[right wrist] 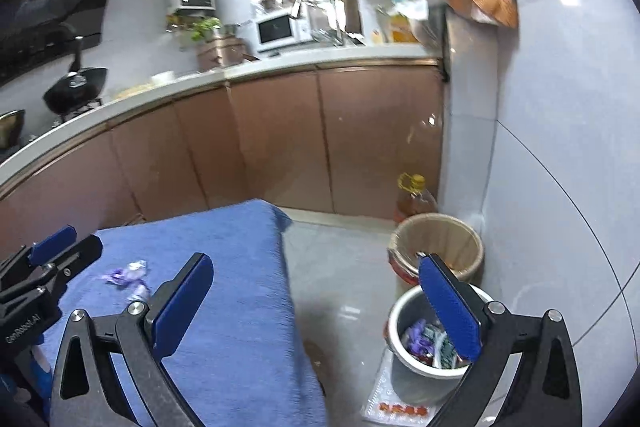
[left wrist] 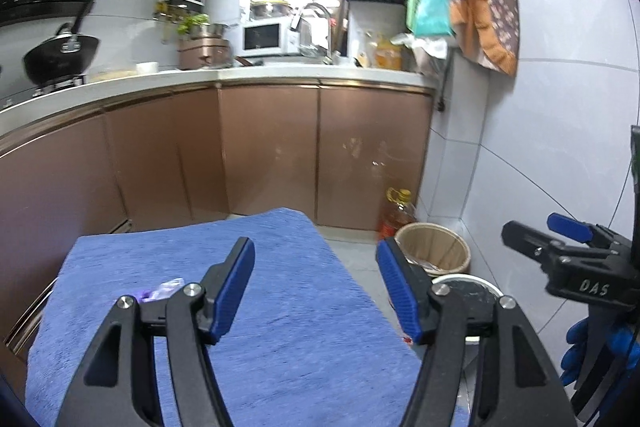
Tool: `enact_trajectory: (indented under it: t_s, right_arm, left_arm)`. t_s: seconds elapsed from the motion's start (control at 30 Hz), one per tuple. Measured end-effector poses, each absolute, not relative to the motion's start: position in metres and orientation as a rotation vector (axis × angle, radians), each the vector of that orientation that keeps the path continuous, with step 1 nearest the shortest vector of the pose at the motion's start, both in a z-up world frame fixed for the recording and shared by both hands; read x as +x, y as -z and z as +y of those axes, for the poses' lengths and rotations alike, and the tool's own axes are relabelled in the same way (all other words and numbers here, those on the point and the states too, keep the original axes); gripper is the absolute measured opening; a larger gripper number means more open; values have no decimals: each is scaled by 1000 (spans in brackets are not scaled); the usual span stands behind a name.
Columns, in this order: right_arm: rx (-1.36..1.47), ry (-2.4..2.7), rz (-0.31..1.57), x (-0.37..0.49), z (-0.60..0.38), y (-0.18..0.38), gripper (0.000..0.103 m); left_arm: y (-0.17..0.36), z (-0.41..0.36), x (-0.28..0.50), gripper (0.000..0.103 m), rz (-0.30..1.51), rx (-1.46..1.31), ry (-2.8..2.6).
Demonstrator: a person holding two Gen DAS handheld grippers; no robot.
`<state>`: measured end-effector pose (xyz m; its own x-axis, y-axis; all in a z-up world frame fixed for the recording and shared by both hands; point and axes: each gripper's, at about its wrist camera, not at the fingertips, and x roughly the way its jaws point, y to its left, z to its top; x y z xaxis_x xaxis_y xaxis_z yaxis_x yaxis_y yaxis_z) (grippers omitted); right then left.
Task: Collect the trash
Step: 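Move both open grippers back over the table toward the purple wrappers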
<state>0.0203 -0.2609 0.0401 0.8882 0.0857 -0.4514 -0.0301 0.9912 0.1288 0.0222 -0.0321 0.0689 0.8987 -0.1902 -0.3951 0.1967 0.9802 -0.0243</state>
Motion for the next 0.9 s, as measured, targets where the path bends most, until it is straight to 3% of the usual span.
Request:
enact_trajectory:
  t_s: [0.4, 0.9]
  right_arm:
    - [56, -145, 412, 4, -205, -66, 103]
    - [2, -260, 447, 16, -152, -54, 103]
  left_arm:
    - [-80, 24, -17, 62, 312, -12, 123]
    - [-66, 70, -16, 62, 333, -6, 18]
